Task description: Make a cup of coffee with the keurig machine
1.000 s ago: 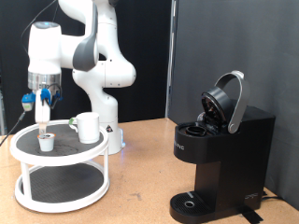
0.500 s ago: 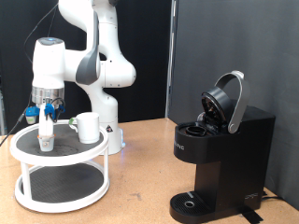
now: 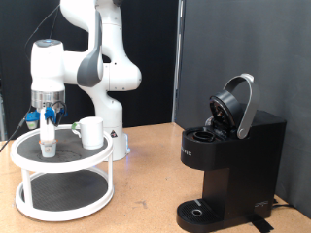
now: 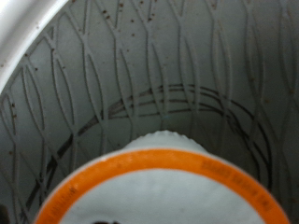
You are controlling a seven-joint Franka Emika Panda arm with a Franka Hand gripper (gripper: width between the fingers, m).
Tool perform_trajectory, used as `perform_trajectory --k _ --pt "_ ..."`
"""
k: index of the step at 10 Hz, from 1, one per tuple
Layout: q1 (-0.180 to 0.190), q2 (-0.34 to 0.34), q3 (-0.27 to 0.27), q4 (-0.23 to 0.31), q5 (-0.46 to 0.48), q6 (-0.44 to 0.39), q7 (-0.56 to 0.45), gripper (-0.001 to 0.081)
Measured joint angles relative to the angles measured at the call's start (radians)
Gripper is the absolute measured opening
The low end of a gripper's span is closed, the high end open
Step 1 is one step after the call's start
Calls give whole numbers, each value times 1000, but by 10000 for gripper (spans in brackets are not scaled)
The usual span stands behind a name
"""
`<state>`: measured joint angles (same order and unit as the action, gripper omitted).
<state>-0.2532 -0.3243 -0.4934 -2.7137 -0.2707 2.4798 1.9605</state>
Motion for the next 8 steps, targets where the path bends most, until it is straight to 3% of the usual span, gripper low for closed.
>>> perform_trajectory --k 3,4,5,6,8 --pt "-1 -7 -3 9 4 -16 -5 730" --pt "-1 -7 -3 13 4 -22 -4 537" --pt "-1 -7 -3 18 4 -30 -4 537" --pt "-1 -7 -3 22 4 -36 -3 379" --pt "-1 -7 -3 31 4 -53 -2 379"
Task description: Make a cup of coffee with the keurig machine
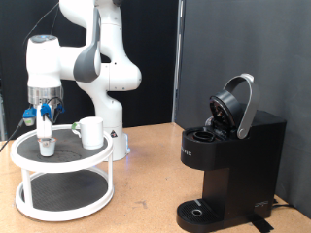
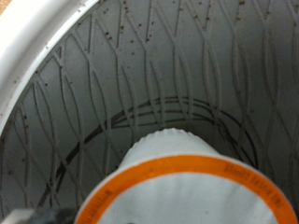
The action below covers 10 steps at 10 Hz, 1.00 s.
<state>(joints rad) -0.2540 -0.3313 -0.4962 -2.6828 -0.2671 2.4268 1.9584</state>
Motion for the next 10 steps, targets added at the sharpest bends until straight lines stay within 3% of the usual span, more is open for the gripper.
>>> perform_trajectory --k 7,8,10 --pt "0 -55 -1 71 35 -142 -32 379" --pt "7 -56 -4 73 83 -146 -51 379" --pt "52 -67 -23 116 268 -199 -122 379"
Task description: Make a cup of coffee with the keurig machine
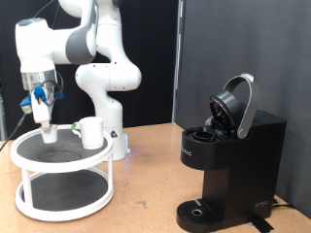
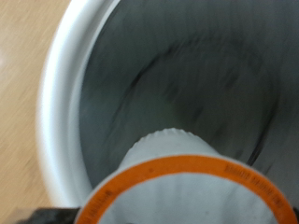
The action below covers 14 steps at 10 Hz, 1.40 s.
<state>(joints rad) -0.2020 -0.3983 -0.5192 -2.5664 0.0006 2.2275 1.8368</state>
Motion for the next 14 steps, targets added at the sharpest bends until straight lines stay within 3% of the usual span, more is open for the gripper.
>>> perform_trajectory --k 3,6,7,11,14 --pt "96 -13 -26 87 273 -132 -90 379" --pt "118 -14 -3 105 310 -134 -50 379" --pt "120 -13 -9 112 319 -182 -61 379" --pt "185 26 -21 199 570 -343 -60 379" --pt "238 72 8 260 637 -400 -30 380"
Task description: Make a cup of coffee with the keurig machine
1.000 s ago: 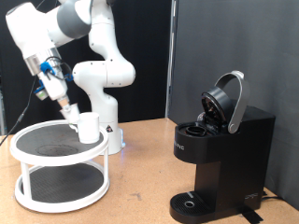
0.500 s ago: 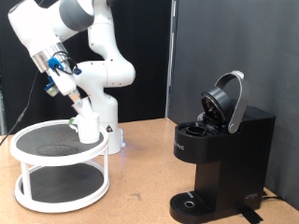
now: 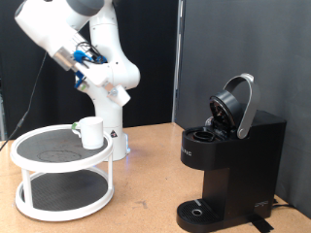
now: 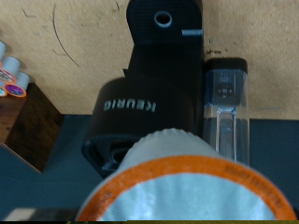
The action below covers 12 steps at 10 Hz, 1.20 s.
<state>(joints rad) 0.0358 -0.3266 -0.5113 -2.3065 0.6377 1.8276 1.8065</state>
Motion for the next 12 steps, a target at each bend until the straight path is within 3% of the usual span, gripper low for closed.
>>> perform_trajectory --k 3,7,12 --pt "12 16 38 18 1 17 53 380" --pt "41 24 55 42 191 19 37 380" --pt "92 80 153 113 208 36 112 380"
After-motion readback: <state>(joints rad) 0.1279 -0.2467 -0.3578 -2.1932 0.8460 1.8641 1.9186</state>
